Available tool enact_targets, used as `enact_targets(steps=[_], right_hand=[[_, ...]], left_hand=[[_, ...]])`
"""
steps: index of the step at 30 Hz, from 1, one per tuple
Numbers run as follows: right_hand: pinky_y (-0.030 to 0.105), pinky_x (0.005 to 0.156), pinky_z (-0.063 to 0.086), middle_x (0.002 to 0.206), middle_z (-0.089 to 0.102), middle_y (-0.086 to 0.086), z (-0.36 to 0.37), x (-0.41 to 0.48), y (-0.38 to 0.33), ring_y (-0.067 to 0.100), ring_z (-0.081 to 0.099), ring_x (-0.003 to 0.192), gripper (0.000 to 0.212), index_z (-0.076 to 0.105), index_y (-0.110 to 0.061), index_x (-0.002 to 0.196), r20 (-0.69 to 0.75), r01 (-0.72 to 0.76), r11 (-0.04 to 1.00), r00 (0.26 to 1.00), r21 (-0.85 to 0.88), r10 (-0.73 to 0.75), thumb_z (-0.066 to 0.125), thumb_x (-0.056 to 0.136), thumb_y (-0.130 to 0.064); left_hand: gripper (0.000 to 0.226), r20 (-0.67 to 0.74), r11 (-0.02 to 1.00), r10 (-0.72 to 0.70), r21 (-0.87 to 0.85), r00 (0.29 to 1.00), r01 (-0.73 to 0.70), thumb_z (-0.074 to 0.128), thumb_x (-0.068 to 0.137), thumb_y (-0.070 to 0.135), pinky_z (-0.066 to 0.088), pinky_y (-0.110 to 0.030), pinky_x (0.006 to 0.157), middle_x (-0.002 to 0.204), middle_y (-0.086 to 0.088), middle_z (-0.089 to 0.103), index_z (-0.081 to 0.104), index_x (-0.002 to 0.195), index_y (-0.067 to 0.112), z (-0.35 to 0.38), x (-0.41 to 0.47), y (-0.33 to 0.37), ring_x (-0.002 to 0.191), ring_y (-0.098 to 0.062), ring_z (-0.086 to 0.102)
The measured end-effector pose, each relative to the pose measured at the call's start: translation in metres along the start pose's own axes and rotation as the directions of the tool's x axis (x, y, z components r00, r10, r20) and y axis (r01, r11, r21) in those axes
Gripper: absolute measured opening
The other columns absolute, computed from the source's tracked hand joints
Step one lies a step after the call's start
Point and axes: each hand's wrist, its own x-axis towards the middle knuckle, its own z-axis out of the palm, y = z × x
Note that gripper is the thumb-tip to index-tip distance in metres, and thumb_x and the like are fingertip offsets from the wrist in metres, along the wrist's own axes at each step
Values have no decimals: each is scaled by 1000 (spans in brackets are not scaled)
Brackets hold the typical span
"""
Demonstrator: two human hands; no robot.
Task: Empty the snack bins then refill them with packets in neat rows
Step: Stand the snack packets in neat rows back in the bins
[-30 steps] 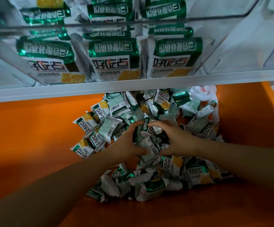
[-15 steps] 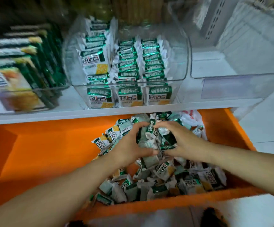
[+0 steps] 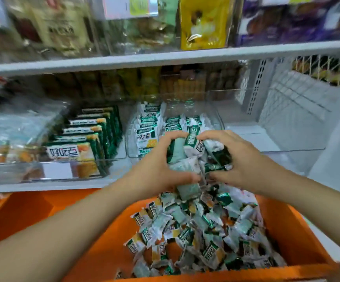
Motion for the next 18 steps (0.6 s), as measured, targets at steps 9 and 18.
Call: enact_targets(steps=[9,18], right_hand=[[20,81,42,133,38,-3,-17,72,35,15,51,108,74,27,-57,119,-90,-76,997,993,22,77,72,80,-12],[13,67,45,149,24,-10,-21,79,53,-3,52,83,74,20,-52,141,9,-135,991,991,16,135,50,93,-3]], left_hand=[[79,67,996,-41,76,997,36,78,75,39,31,-25,93,145,7,32,28,136,44,-29,97,3,118,-5,32],[101,71,967,-158,214,985,139,73,79,43,43,-30,100,159,3,17,1,149,46,-19,129,-32,132,-22,42]])
